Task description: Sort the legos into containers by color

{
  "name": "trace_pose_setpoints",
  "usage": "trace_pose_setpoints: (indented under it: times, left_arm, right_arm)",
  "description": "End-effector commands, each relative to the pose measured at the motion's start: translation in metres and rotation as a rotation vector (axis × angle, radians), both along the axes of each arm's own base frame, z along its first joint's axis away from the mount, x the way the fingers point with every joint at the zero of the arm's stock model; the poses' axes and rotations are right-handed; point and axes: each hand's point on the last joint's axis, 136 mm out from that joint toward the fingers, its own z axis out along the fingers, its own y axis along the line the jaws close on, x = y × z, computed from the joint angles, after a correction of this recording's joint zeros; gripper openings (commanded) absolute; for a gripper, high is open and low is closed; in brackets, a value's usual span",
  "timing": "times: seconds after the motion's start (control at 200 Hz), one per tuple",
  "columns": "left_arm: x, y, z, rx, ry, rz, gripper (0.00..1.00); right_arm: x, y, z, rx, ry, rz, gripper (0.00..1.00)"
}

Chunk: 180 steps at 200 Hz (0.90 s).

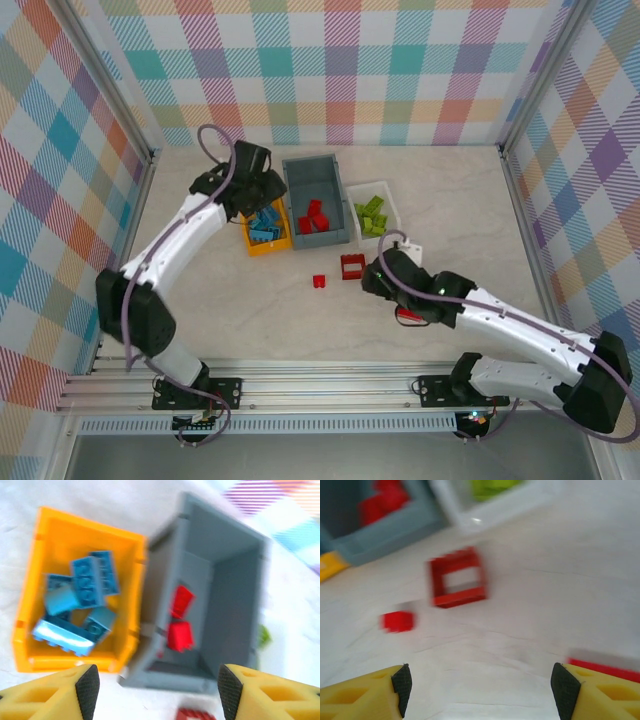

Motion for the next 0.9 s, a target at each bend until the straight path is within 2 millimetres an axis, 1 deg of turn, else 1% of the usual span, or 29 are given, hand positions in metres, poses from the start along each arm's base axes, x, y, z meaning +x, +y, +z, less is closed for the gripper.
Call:
trace_pose_setpoints:
  times: [0.0, 0.03, 0.075, 0.11, 0.155, 0.2, 0.275, 0.38, 0.475, 0.575, 0.74, 0.895]
  left_arm:
    - [-0.047, -0.054, 0.008, 0.062, -0.09, -0.24, 0.66]
    - [-0.062, -0.071, 0.008, 0.061, -0.112, -0.306, 0.66]
    - [-0.085, -0.091, 0.003, 0.062, -0.133, -0.387, 0.66]
    - [-0.102, -0.104, 0.0, 0.064, -0.153, -0.438, 0.66]
    - [-0.122, -0.115, -0.006, 0.067, -0.171, -0.487, 0.66]
    - [-0.139, -0.123, -0.012, 0.067, -0.177, -0.52, 0.66]
    - [-0.161, -0.129, -0.027, 0.061, -0.169, -0.544, 0.66]
    - [-0.184, -0.135, -0.039, 0.069, -0.164, -0.565, 0.66]
    - [-0.198, -0.137, -0.045, 0.075, -0.163, -0.58, 0.66]
    - [-0.208, -0.14, -0.046, 0.07, -0.171, -0.59, 0.65]
    - [-0.213, -0.136, -0.044, 0.085, -0.182, -0.579, 0.65]
    - [-0.213, -0.132, -0.037, 0.085, -0.208, -0.563, 0.65]
  right_arm:
    - [-0.041, -0.048, -0.042, -0.074, 0.292, -0.17, 0.78]
    - [-0.044, -0.049, -0.05, -0.05, 0.332, -0.184, 0.79]
    - [-0.044, -0.049, -0.061, -0.012, 0.376, -0.191, 0.82]
    - [-0.043, -0.049, -0.068, 0.005, 0.401, -0.184, 0.84]
    - [-0.04, -0.046, -0.073, 0.017, 0.424, -0.157, 0.86]
    - [-0.036, -0.045, -0.075, 0.008, 0.437, -0.136, 0.88]
    - [-0.032, -0.042, -0.08, 0.001, 0.455, -0.099, 0.91]
    - [-0.034, -0.047, -0.095, -0.038, 0.507, -0.096, 0.93]
    - [-0.036, -0.05, -0.112, -0.046, 0.542, -0.093, 0.93]
    - [-0.034, -0.051, -0.12, -0.066, 0.565, -0.091, 0.92]
    - [-0.03, -0.057, -0.123, -0.105, 0.549, -0.102, 0.86]
    - [-0.022, -0.057, -0.13, -0.128, 0.543, -0.091, 0.75]
